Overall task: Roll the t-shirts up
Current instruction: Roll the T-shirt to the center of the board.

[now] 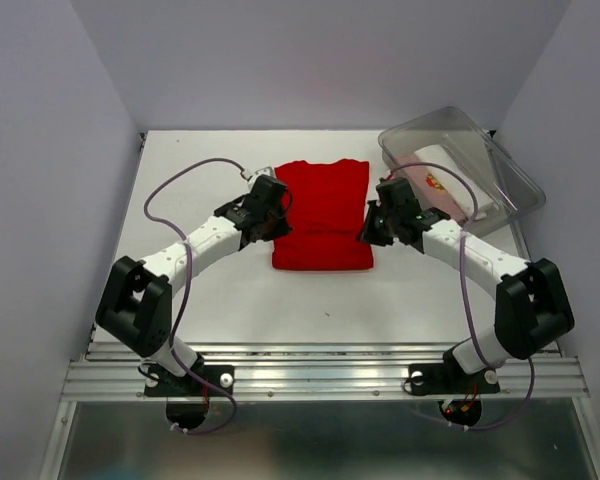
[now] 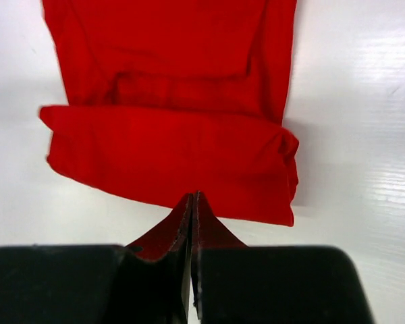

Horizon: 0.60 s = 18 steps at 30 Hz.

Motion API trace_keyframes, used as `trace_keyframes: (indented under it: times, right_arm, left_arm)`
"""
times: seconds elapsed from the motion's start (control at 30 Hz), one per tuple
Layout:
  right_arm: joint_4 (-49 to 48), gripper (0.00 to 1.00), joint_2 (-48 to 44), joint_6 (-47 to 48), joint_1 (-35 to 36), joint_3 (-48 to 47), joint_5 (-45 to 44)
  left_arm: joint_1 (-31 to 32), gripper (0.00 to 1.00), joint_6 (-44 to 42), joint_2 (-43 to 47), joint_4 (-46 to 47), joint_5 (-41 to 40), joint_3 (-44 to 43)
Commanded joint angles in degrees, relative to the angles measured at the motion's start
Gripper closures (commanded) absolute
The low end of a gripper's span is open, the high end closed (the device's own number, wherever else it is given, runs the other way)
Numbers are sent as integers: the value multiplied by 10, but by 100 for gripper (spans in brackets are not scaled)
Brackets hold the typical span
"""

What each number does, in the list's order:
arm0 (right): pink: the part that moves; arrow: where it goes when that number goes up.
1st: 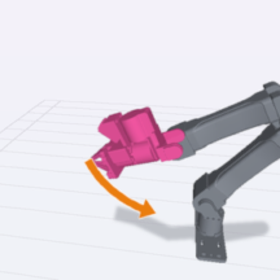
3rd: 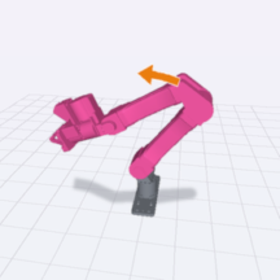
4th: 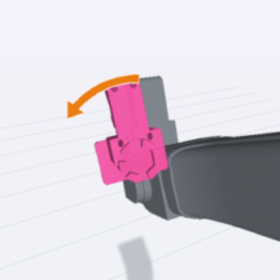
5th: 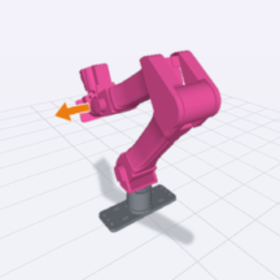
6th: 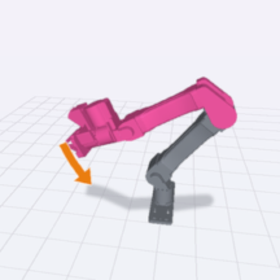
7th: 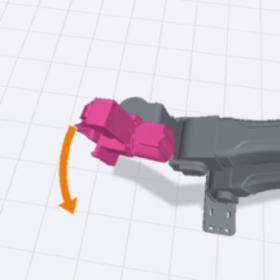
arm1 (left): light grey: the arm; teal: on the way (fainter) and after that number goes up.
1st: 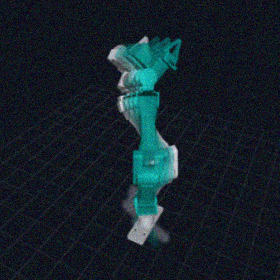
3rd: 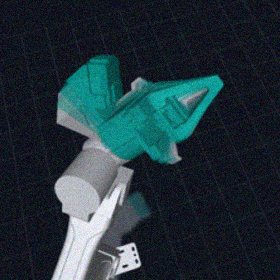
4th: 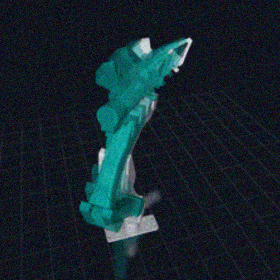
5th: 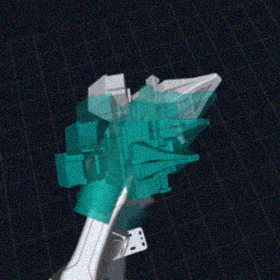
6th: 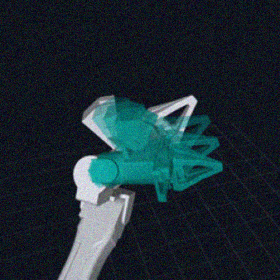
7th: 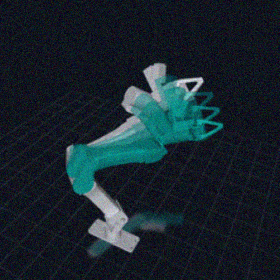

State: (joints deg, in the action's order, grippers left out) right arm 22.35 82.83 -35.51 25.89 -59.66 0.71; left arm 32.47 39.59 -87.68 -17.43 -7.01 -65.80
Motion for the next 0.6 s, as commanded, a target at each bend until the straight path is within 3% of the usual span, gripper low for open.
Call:
trace_keyframes:
  times: [0.0, 0.27, 0.57]
  right_arm:
    - [-31, 98, 45, 4, 11, 15, 6]
    - [-40, 97, 145, 22, 11, 13, -51]
    - [-60, 98, 150, 20, 11, 65, -46]
  left_arm:
    - [11, 100, 26, -18, 19, 18, 40]
    - [12, 100, 8, -110, 46, -15, 51]
    - [11, 100, 3, -123, 64, -7, 80]
